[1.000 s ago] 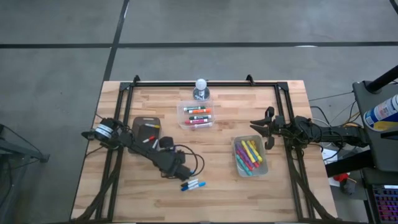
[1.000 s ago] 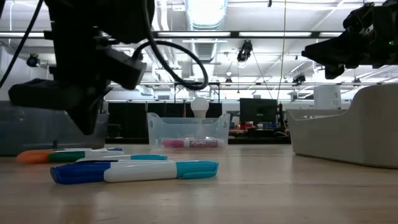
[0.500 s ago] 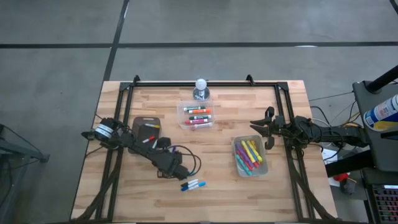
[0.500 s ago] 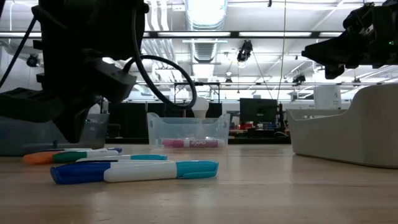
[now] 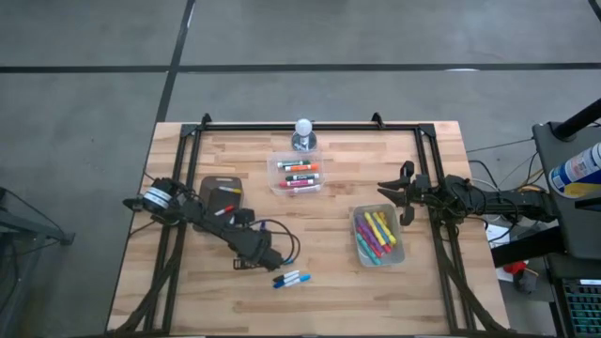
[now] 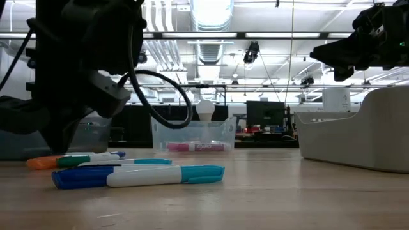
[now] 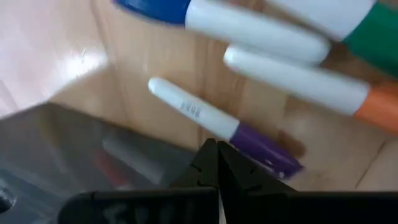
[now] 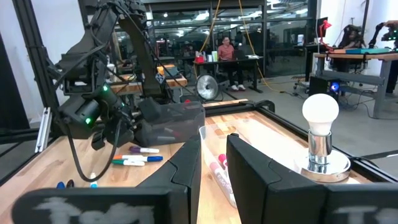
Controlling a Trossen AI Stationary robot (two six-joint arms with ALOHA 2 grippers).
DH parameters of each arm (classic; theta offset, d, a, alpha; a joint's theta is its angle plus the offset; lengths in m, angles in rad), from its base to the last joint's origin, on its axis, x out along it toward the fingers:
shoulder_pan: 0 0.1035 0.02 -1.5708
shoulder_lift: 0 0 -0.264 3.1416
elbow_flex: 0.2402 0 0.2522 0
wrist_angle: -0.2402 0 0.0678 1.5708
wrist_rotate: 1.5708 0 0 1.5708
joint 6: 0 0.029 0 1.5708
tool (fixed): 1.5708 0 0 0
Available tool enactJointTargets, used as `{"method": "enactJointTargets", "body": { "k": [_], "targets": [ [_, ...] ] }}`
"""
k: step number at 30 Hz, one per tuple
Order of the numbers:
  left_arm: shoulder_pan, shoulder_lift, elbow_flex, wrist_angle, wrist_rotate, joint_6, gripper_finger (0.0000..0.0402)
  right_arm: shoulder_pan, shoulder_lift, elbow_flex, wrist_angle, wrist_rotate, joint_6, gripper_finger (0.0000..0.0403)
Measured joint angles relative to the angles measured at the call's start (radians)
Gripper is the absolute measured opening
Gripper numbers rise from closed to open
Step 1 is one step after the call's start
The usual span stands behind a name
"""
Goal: Pick & Place Markers
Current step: Put the right light blue mini marker into the transparent black bin
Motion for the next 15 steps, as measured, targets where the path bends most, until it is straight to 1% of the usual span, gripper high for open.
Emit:
{"method": "enactJointTargets", "body": {
  "k": [3, 7, 11, 15],
  "targets": [
    [0.0, 0.001, -0.004, 0.005, -0.001, -0.003, 0.0, 0.0, 0.0, 0.0, 0.0, 0.0, 0.001, 0.0068],
    [-0.003, 0.001, -0.002, 0.053, 0.001, 0.005, 0.0, 0.0, 0.0, 0.0, 0.0, 0.0, 0.0, 0.0068],
    [-0.011, 0.001, 0.032, 0.058, 0.002, 0.014, 0.0, 0.0, 0.0, 0.0, 0.0, 0.0, 0.0, 0.0068],
    [-0.018, 0.001, 0.077, 0.028, -0.008, 0.029, 0.0, 0.0, 0.0, 0.0, 0.0, 0.0, 0.0, 0.0068]
  ]
}}
